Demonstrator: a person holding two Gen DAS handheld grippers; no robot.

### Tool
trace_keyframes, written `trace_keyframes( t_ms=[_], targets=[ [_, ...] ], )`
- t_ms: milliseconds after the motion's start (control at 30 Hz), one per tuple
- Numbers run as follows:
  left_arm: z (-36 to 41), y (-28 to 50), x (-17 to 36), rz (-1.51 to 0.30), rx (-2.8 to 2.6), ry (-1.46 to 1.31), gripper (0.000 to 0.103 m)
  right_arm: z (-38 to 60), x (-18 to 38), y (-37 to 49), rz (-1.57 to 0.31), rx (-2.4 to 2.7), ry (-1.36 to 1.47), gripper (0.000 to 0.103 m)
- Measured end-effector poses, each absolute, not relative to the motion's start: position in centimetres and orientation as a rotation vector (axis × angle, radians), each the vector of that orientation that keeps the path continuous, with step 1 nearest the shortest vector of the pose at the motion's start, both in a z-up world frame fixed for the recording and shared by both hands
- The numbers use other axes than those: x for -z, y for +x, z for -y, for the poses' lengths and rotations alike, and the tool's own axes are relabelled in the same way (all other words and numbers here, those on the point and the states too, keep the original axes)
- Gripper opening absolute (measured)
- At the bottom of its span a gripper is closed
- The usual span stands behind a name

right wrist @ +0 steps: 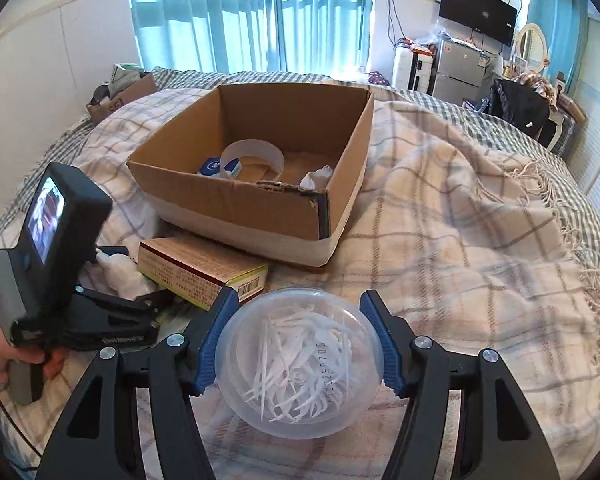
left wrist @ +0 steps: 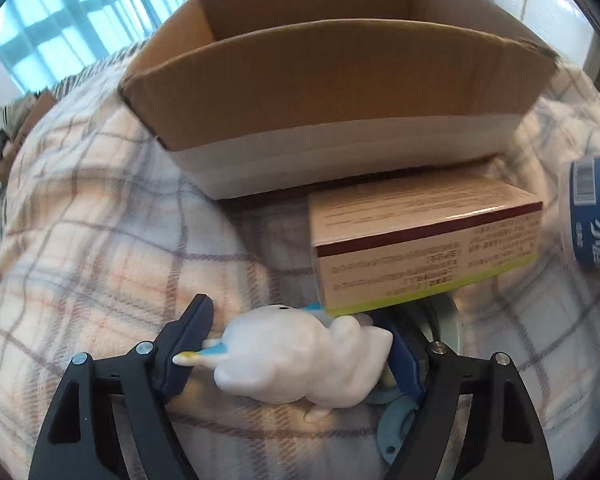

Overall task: Organize objects
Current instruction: 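Grasp the white toy figure with left tool while right tool grasps the swab container, then drop the toy figure and swab container into the box, opening both tools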

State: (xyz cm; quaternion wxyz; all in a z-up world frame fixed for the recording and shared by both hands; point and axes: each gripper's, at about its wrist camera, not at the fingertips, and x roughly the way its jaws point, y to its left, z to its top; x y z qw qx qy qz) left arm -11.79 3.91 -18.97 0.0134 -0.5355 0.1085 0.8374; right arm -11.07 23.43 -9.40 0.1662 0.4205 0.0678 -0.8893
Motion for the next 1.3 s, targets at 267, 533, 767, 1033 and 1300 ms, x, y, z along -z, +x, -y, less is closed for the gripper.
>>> trace_keyframes(
  t_ms=[267, 533, 767, 1033, 1300],
  targets=[
    [-3.1, -7.9, 14.5, -0.162, -2.648, -1.531, 0.082, -24.2, 6.7, -9.3, -0.173, 2.553, 1.063, 0.063],
    [-2.3, -6.6, 5.6, -0.032, -2.750, -1.233, 0.082, -23.2, -0.3, -7.4, -0.231, 2.607, 0.874, 0.063],
    [-2.9, -9.6, -2.6, -0.076, -2.832, -0.999, 0.082, -21.5, -7.4, -8.5, -0.304, 2.628, 0.697, 0.063],
    [-2.2, -17.8, -5.5, -0.090, -2.883, -0.916, 0.082, -19.6, -11.5, -15.3, -0.288, 2.631, 0.628, 0.063],
    [-1.6, -24.9, 1.8, -0.108, -2.832, -1.073, 0.082, -17.3, -5.5, -24.4, -0.246, 2.580, 0.799, 0.063]
  ],
)
